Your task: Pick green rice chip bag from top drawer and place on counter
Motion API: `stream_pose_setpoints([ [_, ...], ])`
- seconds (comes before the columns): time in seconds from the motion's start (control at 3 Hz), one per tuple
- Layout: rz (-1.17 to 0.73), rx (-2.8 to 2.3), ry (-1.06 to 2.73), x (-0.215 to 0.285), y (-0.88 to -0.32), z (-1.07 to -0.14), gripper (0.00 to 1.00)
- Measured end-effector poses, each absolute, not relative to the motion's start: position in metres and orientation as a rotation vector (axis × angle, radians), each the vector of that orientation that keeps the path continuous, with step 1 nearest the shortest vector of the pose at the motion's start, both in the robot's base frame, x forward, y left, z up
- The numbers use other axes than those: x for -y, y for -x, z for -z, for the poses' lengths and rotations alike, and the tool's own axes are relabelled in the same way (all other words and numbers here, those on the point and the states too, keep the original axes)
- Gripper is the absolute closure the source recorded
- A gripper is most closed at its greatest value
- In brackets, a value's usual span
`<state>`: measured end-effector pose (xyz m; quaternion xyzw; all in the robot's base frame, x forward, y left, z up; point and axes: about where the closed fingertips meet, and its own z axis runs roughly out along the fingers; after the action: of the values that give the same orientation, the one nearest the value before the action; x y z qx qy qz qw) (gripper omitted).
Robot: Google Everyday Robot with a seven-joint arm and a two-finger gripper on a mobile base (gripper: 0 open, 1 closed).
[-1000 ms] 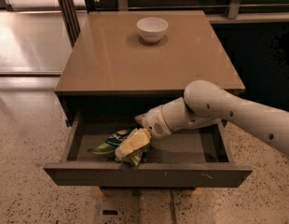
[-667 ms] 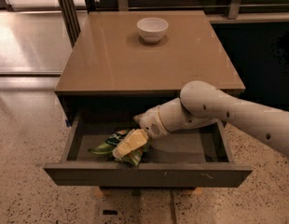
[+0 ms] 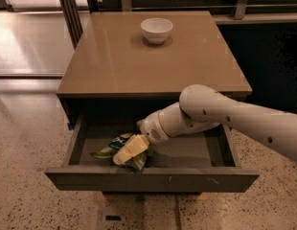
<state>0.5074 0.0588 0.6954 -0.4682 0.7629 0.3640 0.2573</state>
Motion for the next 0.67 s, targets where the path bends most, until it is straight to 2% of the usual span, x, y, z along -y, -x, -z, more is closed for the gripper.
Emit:
stream_pose_setpoints([
  [0.33, -0.940, -2.096, 1.270, -0.057, -0.509, -0.687, 0.00],
  [0.67, -0.803, -2.121, 1.293, -0.052, -0.512, -0.668, 0.00],
])
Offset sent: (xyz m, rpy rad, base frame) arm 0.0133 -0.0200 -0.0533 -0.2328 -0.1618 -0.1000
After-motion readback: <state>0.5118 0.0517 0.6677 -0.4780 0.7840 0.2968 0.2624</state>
